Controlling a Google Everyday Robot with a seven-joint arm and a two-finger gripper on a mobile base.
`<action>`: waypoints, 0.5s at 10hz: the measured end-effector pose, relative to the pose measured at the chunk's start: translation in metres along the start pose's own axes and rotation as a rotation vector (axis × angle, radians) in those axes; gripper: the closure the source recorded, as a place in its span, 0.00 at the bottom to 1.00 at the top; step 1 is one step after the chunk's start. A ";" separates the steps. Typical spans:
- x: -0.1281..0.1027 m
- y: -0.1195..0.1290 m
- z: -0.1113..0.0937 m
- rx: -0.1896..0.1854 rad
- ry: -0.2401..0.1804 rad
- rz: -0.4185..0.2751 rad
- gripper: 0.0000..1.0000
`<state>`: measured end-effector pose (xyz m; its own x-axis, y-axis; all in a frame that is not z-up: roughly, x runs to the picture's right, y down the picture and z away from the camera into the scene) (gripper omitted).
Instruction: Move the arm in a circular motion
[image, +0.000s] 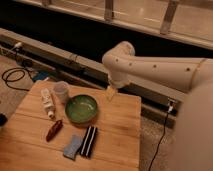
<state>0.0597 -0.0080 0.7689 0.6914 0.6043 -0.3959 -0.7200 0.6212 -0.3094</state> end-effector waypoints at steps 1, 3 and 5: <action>-0.029 -0.010 0.003 0.003 -0.001 -0.014 0.20; -0.077 -0.013 0.009 0.003 -0.005 -0.059 0.20; -0.107 -0.006 0.012 -0.007 -0.008 -0.117 0.20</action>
<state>-0.0100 -0.0706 0.8231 0.7711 0.5317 -0.3502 -0.6348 0.6840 -0.3594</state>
